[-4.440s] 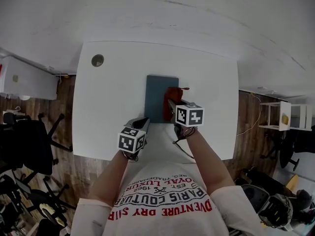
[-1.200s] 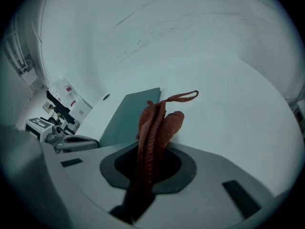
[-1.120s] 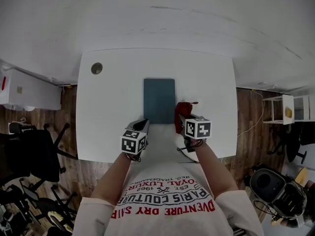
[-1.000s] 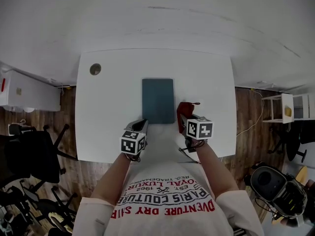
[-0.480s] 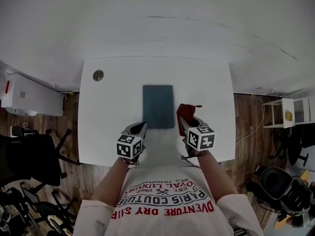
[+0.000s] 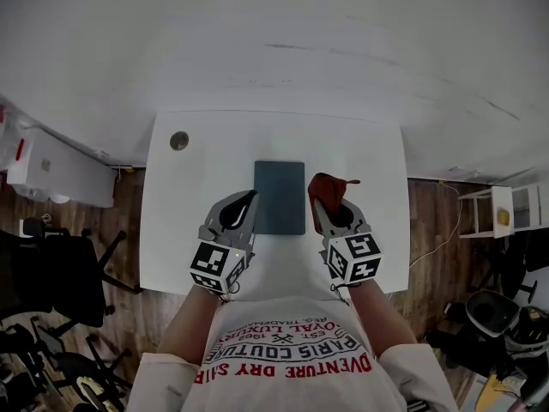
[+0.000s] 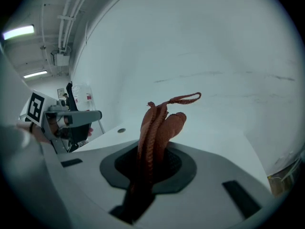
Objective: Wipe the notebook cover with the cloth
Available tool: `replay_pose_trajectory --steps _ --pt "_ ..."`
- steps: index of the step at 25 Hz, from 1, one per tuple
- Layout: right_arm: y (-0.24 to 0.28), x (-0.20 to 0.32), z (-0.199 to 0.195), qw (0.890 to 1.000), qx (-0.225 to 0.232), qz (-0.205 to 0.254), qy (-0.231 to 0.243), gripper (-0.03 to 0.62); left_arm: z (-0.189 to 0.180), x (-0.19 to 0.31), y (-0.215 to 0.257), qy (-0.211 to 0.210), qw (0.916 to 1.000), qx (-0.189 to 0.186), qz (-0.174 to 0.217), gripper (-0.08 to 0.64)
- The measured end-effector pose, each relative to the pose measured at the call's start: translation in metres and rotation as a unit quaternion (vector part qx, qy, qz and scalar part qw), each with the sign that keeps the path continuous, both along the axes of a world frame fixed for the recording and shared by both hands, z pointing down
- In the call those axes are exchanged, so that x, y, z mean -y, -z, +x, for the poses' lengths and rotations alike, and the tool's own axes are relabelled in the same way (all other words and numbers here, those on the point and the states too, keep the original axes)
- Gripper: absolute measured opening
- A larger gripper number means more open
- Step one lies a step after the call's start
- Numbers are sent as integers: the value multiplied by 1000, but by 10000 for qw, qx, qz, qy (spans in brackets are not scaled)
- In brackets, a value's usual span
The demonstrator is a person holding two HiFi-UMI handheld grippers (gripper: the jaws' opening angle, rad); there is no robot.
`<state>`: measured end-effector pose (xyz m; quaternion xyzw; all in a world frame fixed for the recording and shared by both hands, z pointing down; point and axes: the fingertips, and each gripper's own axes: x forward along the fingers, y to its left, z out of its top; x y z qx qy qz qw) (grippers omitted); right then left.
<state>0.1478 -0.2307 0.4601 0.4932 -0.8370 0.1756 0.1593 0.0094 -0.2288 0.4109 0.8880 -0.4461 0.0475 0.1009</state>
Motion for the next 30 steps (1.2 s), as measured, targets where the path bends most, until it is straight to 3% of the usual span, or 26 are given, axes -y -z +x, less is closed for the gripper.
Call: replay_pose_trajectory --steps 5,11,20,30 --pt "36 2 0 9978 -128 643 -22 71 4 0 46 -132 9974 138 690 9" --pt "71 0 -3 9884 -218 1502 74 70 7 -4 46 -258 9971 116 713 9" --pt "61 -3 -4 9902 -231 1372 126 66 6 -7 40 -323 9971 129 673 9" --pt "71 -8 -7 9841 -221 1740 288 66 8 -5 36 -283 9978 75 586 9"
